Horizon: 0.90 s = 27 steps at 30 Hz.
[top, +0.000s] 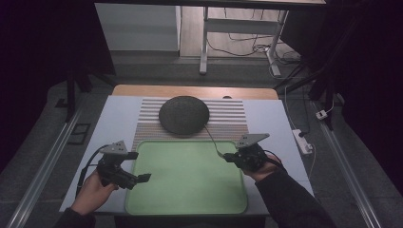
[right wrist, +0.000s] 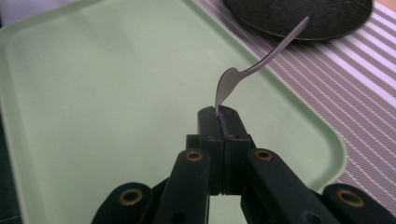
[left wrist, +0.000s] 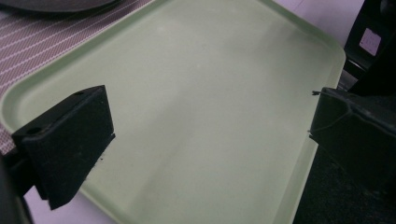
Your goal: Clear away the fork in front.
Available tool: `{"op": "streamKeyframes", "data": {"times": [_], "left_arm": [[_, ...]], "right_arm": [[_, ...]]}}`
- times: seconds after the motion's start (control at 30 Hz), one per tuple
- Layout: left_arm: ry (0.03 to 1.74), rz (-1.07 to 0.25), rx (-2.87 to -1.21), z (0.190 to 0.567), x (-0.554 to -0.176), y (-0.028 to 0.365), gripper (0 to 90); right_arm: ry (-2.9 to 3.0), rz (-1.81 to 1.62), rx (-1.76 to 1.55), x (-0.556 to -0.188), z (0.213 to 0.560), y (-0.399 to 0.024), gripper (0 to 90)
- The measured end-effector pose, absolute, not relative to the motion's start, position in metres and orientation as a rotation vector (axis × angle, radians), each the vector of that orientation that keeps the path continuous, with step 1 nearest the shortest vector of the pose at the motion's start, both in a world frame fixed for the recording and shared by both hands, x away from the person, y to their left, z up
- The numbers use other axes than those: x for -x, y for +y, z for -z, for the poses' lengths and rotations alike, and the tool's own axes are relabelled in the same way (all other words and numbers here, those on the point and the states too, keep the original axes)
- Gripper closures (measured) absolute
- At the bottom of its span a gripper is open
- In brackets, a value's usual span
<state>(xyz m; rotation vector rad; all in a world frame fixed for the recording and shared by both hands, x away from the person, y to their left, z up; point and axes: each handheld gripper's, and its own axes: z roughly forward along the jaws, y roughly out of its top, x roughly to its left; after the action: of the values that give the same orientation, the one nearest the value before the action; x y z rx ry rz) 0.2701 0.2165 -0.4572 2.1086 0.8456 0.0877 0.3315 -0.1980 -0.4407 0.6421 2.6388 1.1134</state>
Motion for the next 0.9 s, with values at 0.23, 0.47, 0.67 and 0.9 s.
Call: {"op": "streamKeyframes", "data": {"times": [0.23,0.47,0.67,0.9], "left_arm": [[0.805,-0.101,-2.165,0.449,-0.284,0.202,0.0],[0.732,-0.094,-2.186,0.442,-0.297,0.185,0.0],[0.67,-0.12,-2.229,0.441,-0.308,0.17,0.0],[0.57,-0.104,-2.272,0.441,-0.319,0.154,0.0]], "right_arm": [[2.679,-1.131,-0.595,-0.319,0.44,-0.194,89.9],[2.707,-1.14,-0.557,-0.305,0.442,-0.19,89.9],[2.742,-1.159,-0.518,-0.296,0.443,-0.187,89.9],[2.782,-1.191,-0.455,-0.287,0.443,-0.183,89.9]]}}
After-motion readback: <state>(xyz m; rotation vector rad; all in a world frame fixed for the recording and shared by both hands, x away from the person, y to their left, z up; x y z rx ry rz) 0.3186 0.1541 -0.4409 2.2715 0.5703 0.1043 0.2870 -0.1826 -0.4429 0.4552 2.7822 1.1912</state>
